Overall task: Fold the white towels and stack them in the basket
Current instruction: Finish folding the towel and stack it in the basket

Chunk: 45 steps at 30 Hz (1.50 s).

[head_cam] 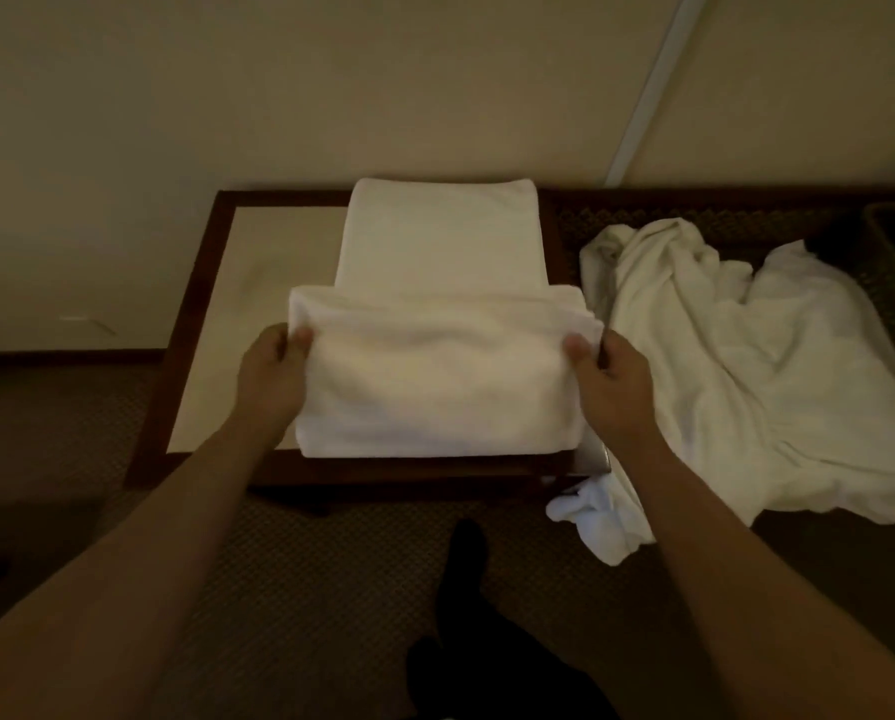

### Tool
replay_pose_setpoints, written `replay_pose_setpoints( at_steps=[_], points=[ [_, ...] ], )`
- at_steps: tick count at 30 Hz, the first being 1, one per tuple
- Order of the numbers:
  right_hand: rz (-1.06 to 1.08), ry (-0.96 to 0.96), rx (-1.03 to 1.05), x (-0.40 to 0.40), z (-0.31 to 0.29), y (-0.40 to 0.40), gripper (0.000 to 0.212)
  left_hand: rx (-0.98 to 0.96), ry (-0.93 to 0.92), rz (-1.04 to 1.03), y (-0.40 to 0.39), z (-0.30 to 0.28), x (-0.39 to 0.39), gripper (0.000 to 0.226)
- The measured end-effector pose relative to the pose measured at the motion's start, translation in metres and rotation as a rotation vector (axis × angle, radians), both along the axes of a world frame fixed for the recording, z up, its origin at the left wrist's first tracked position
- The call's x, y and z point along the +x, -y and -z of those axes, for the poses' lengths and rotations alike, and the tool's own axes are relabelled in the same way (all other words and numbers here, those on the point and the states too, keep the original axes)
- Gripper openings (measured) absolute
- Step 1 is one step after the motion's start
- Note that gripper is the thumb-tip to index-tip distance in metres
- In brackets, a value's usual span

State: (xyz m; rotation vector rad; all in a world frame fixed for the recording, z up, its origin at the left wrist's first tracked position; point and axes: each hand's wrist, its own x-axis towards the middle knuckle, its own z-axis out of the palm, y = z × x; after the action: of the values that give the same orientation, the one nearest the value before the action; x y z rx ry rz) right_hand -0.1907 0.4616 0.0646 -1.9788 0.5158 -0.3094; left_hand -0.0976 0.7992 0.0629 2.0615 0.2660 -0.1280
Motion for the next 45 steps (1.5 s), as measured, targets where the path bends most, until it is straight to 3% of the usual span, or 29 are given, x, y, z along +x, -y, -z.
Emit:
replay_pose_setpoints(
  at_steps=[1, 4, 5, 9, 12, 14, 16, 19, 22, 25, 27, 29, 32, 39, 42, 45],
  points=[
    [0.01, -0.073, 0.017, 0.019, 0.008, 0.002, 0.021, 0.021, -0.018, -0.022, 0.008, 0.008, 0.013, 0.044],
    [-0.024, -0.378, 0.043, 0.063, 0.051, 0.011, 0.057, 0.146, -0.176, 0.098, 0.024, 0.041, 0.042, 0.063],
    [-0.056, -0.421, 0.014, 0.067, 0.063, 0.014, 0.057, 0.188, -0.193, 0.125, 0.024, 0.05, 0.046, 0.065],
    [-0.006, -0.354, -0.012, 0.06, 0.082, 0.012, 0.058, 0.237, -0.078, 0.041, 0.02, 0.066, 0.045, 0.053],
    [-0.012, -0.192, -0.363, 0.042, 0.076, 0.001, 0.061, 0.444, 0.143, 0.064, 0.019, 0.068, 0.03, 0.053],
    [-0.22, -0.13, -0.642, 0.021, 0.07, -0.005, 0.064, 0.58, 0.356, 0.288, 0.015, 0.068, 0.012, 0.052],
    [-0.509, -0.195, -0.821, 0.002, 0.071, 0.001, 0.076, 0.635, 0.451, 0.666, 0.003, 0.071, -0.003, 0.06],
    [-0.682, -0.348, -0.875, -0.012, 0.083, 0.018, 0.085, 0.721, 0.364, 0.949, -0.026, 0.077, -0.006, 0.082],
    [-0.691, -0.298, -0.868, -0.005, 0.076, 0.027, 0.076, 0.751, 0.332, 1.052, -0.05, 0.077, 0.01, 0.089],
    [-0.633, -0.17, -0.734, 0.012, 0.056, 0.034, 0.056, 0.508, 0.337, 0.888, -0.057, 0.069, 0.016, 0.06],
    [-0.529, -0.161, -0.399, 0.025, 0.03, 0.039, 0.034, 0.26, 0.251, 0.581, -0.045, 0.049, 0.021, 0.043],
    [-0.451, -0.226, -0.061, 0.037, 0.007, 0.048, 0.032, 0.091, 0.204, 0.342, -0.026, 0.026, 0.027, 0.025],
    [-0.372, -0.188, 0.202, 0.053, -0.019, 0.061, 0.028, -0.012, 0.232, 0.167, 0.002, -0.005, 0.043, 0.013],
    [-0.142, -0.087, 0.183, 0.139, -0.027, 0.065, 0.013, 0.033, 0.163, -0.06, 0.045, -0.009, 0.137, 0.028],
    [-0.019, -0.099, 0.147, 0.211, 0.002, 0.069, 0.027, 0.043, 0.077, -0.078, 0.06, 0.011, 0.201, 0.041],
    [0.0, -0.218, 0.163, 0.26, 0.046, 0.075, 0.049, 0.022, -0.074, 0.032, 0.072, 0.039, 0.242, 0.049]
  ],
)
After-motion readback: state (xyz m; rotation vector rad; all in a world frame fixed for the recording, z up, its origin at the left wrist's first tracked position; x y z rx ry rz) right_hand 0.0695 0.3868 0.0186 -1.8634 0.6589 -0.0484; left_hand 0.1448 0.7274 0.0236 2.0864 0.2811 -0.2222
